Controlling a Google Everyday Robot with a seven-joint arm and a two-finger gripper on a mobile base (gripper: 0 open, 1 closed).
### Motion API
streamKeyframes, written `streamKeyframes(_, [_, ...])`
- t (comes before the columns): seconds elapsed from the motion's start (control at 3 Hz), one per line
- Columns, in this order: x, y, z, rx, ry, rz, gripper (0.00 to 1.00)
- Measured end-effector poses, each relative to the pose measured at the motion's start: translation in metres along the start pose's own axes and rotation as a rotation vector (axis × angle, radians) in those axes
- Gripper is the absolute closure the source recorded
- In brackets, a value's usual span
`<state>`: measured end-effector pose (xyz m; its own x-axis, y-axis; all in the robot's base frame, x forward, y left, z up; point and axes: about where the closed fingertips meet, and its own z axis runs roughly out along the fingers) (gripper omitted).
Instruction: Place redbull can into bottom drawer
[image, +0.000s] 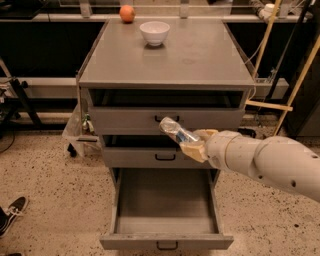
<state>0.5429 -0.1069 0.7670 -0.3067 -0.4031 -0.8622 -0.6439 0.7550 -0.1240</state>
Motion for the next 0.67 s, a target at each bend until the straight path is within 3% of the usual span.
streamKeyframes(0.33, [0.0, 0.0, 0.0, 0.0, 0.0, 0.0, 1.0])
streamKeyframes(0.67, [0.021, -0.002, 0.012, -0.057, -0.009, 0.034, 1.0])
